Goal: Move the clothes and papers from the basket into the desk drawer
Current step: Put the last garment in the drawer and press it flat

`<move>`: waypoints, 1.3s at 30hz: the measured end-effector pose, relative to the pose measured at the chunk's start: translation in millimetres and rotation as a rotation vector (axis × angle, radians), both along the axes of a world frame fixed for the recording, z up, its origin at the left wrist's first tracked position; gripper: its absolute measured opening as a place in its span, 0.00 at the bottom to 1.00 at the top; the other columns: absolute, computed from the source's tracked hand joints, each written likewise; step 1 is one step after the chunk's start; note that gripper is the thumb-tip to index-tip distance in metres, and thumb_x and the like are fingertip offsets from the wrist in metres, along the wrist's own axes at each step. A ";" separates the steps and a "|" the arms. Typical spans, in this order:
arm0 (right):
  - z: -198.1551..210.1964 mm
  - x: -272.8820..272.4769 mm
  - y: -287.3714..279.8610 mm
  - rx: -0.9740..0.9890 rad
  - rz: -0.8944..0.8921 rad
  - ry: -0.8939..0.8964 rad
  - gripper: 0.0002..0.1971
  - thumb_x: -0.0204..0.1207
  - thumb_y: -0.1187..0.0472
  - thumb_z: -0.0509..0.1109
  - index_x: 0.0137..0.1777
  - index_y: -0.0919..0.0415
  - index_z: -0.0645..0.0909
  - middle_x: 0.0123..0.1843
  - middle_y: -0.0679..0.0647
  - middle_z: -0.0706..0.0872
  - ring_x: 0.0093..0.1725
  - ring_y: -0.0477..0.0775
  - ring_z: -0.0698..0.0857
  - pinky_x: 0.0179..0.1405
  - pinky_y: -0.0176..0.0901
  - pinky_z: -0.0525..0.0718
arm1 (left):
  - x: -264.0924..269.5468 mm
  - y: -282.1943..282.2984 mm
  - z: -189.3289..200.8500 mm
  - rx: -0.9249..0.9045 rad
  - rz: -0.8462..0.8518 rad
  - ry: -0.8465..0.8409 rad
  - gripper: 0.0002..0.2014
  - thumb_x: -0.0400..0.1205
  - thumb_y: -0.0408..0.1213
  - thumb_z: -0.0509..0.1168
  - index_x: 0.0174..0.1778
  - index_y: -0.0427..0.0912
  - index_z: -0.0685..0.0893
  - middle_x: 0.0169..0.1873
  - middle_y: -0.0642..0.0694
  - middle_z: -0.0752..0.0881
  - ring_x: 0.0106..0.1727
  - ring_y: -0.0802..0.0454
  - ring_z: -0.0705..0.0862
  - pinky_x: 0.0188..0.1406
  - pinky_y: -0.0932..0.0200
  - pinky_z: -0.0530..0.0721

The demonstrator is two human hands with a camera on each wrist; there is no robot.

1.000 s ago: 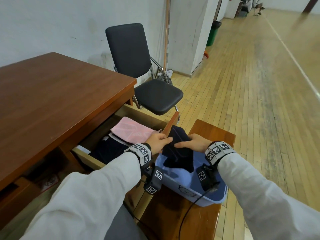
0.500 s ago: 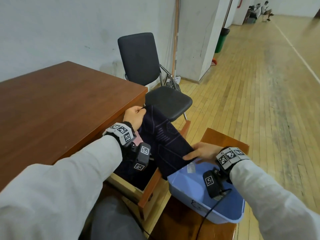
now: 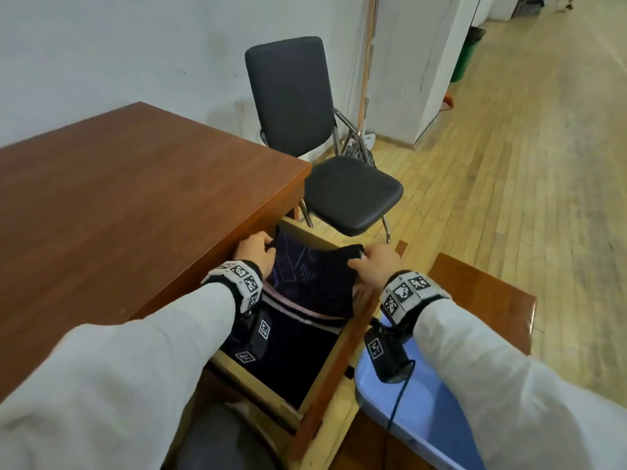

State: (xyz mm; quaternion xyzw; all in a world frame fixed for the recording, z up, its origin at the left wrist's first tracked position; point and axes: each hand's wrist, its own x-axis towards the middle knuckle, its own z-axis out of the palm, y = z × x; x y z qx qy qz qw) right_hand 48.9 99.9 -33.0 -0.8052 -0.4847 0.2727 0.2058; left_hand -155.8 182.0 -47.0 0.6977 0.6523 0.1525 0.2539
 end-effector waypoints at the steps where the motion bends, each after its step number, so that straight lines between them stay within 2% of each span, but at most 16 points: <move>1: -2.9 -2.6 3.1 -0.007 0.028 -0.045 0.09 0.79 0.57 0.68 0.43 0.62 0.79 0.37 0.54 0.81 0.42 0.57 0.82 0.30 0.39 0.76 | -0.5 2.3 -5.5 0.004 -0.008 0.023 0.12 0.84 0.36 0.62 0.61 0.39 0.81 0.60 0.38 0.85 0.62 0.38 0.82 0.61 0.50 0.79; 3: -8.6 -6.4 8.0 0.010 0.056 -0.098 0.13 0.78 0.56 0.68 0.58 0.63 0.79 0.50 0.58 0.85 0.51 0.59 0.84 0.43 0.42 0.81 | -0.7 7.8 -16.0 0.002 -0.012 0.046 0.11 0.85 0.36 0.61 0.60 0.39 0.81 0.59 0.39 0.85 0.61 0.38 0.83 0.60 0.50 0.79; 5: -14.5 -6.4 11.2 0.019 0.107 -0.158 0.16 0.78 0.56 0.68 0.62 0.62 0.77 0.53 0.58 0.85 0.51 0.59 0.84 0.47 0.46 0.84 | 0.0 11.5 -25.1 0.001 -0.022 0.061 0.10 0.85 0.36 0.60 0.60 0.40 0.81 0.58 0.39 0.86 0.60 0.39 0.83 0.60 0.49 0.80; 9: -23.7 -2.7 13.4 -0.025 0.174 -0.264 0.16 0.78 0.54 0.67 0.63 0.60 0.73 0.51 0.58 0.86 0.49 0.60 0.86 0.52 0.54 0.87 | 3.9 15.2 -37.4 0.014 -0.036 0.090 0.12 0.86 0.36 0.58 0.63 0.40 0.80 0.60 0.39 0.85 0.62 0.39 0.82 0.61 0.48 0.79; 12: -31.7 -1.1 12.6 -0.023 0.215 -0.364 0.16 0.79 0.53 0.66 0.62 0.59 0.72 0.47 0.56 0.86 0.47 0.61 0.85 0.50 0.50 0.84 | 7.0 19.0 -42.6 0.033 -0.010 0.079 0.14 0.86 0.35 0.56 0.66 0.41 0.79 0.63 0.39 0.84 0.65 0.38 0.80 0.63 0.47 0.78; 17: -42.3 -1.0 16.2 -0.031 0.243 -0.469 0.10 0.81 0.56 0.63 0.59 0.58 0.71 0.38 0.51 0.79 0.38 0.56 0.75 0.62 0.50 0.74 | 15.1 23.9 -51.8 0.040 0.045 0.080 0.15 0.86 0.34 0.56 0.68 0.40 0.78 0.65 0.38 0.83 0.67 0.39 0.79 0.64 0.48 0.77; 20: -45.5 -2.2 17.2 -0.030 0.228 -0.500 0.10 0.81 0.57 0.63 0.60 0.58 0.71 0.38 0.51 0.80 0.38 0.56 0.77 0.64 0.50 0.73 | 17.4 25.5 -56.1 -0.030 0.088 0.107 0.16 0.86 0.32 0.56 0.69 0.38 0.77 0.67 0.37 0.81 0.69 0.39 0.78 0.65 0.48 0.77; 22: -47.3 -2.6 16.6 -0.022 0.234 -0.517 0.15 0.80 0.55 0.65 0.63 0.58 0.70 0.42 0.52 0.81 0.43 0.56 0.81 0.63 0.50 0.74 | 16.0 25.3 -59.8 -0.093 0.130 0.127 0.18 0.86 0.30 0.56 0.72 0.38 0.73 0.70 0.36 0.78 0.72 0.38 0.76 0.68 0.46 0.74; 23: -48.4 -2.1 15.9 0.008 0.234 -0.521 0.20 0.79 0.54 0.67 0.66 0.58 0.69 0.47 0.53 0.82 0.48 0.57 0.82 0.62 0.50 0.75 | 15.5 23.8 -62.1 -0.114 0.135 0.143 0.21 0.85 0.29 0.56 0.75 0.38 0.70 0.73 0.35 0.74 0.75 0.37 0.72 0.71 0.45 0.72; 25: -49.4 -1.4 14.5 0.096 0.226 -0.533 0.25 0.76 0.50 0.70 0.69 0.58 0.68 0.60 0.55 0.78 0.59 0.59 0.78 0.64 0.51 0.74 | 14.5 19.6 -67.5 -0.121 0.066 0.217 0.30 0.83 0.30 0.60 0.81 0.42 0.58 0.81 0.38 0.60 0.82 0.38 0.58 0.77 0.41 0.62; 26: -49.5 -1.4 13.7 0.114 0.241 -0.562 0.25 0.75 0.49 0.69 0.68 0.57 0.70 0.62 0.55 0.77 0.62 0.59 0.76 0.64 0.52 0.73 | 14.2 16.9 -69.0 -0.118 -0.012 0.268 0.36 0.82 0.30 0.61 0.83 0.46 0.52 0.83 0.41 0.53 0.84 0.39 0.52 0.79 0.39 0.58; 28: -48.8 -1.9 12.5 0.031 0.326 -0.650 0.20 0.74 0.43 0.67 0.61 0.54 0.77 0.59 0.53 0.81 0.61 0.58 0.76 0.65 0.54 0.71 | 13.8 12.7 -69.5 -0.140 -0.203 0.357 0.41 0.80 0.28 0.62 0.84 0.52 0.47 0.84 0.46 0.42 0.85 0.41 0.42 0.80 0.37 0.51; 30: -47.1 -2.0 14.2 -0.158 0.413 -0.720 0.18 0.73 0.38 0.64 0.48 0.52 0.81 0.49 0.50 0.86 0.56 0.57 0.80 0.66 0.57 0.68 | 14.2 9.7 -68.9 -0.206 -0.327 0.427 0.40 0.79 0.26 0.61 0.84 0.55 0.51 0.84 0.48 0.40 0.84 0.42 0.39 0.81 0.38 0.48; 33: -46.6 -2.4 18.2 -0.313 0.468 -0.772 0.17 0.73 0.37 0.66 0.36 0.50 0.76 0.37 0.47 0.84 0.47 0.55 0.81 0.64 0.57 0.67 | 14.6 5.4 -70.1 -0.308 -0.291 0.465 0.37 0.80 0.27 0.59 0.83 0.57 0.56 0.84 0.48 0.41 0.84 0.40 0.41 0.83 0.39 0.49; 36: -48.2 -1.7 20.6 -0.315 0.475 -0.787 0.16 0.74 0.39 0.66 0.35 0.50 0.76 0.34 0.46 0.81 0.43 0.54 0.79 0.63 0.57 0.66 | 14.2 6.7 -74.6 -0.322 -0.249 0.438 0.37 0.79 0.26 0.58 0.82 0.59 0.57 0.85 0.49 0.44 0.84 0.39 0.45 0.82 0.39 0.53; 39: -49.5 -1.8 21.0 -0.315 0.483 -0.791 0.15 0.73 0.38 0.66 0.41 0.49 0.80 0.39 0.46 0.85 0.47 0.55 0.81 0.64 0.57 0.67 | 11.4 7.8 -78.5 -0.324 -0.245 0.410 0.37 0.79 0.25 0.58 0.81 0.60 0.58 0.85 0.49 0.44 0.84 0.40 0.45 0.82 0.39 0.53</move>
